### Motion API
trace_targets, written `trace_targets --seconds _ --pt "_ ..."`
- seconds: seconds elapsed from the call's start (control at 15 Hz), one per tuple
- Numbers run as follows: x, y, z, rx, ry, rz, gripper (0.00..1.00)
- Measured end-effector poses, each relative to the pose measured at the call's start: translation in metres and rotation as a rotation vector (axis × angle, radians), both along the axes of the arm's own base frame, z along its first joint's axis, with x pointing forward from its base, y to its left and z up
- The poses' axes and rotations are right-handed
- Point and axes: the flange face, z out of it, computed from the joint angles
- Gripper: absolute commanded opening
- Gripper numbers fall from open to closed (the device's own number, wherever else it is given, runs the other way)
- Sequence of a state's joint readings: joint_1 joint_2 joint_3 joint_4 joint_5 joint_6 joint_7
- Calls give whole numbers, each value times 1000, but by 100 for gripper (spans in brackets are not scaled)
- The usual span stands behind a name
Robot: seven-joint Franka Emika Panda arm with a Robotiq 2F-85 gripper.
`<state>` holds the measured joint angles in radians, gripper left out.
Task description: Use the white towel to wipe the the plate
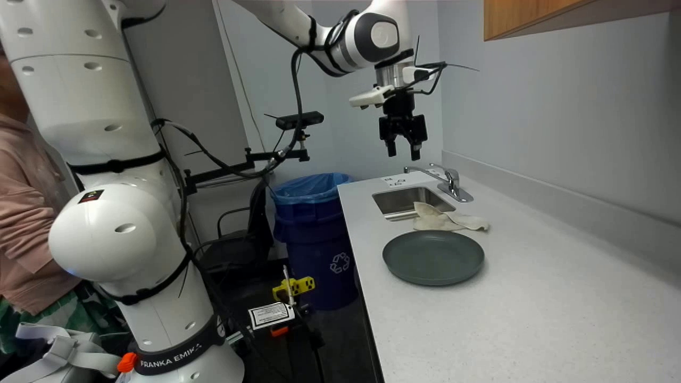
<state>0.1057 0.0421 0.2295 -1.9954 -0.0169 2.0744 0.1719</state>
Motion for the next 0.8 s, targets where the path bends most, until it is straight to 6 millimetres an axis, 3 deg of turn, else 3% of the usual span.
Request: trace_targets --seconds 0.33,0.8 --pt "39 30 -40 13 39 217 100" --pt "51 37 -42 21 39 250 100"
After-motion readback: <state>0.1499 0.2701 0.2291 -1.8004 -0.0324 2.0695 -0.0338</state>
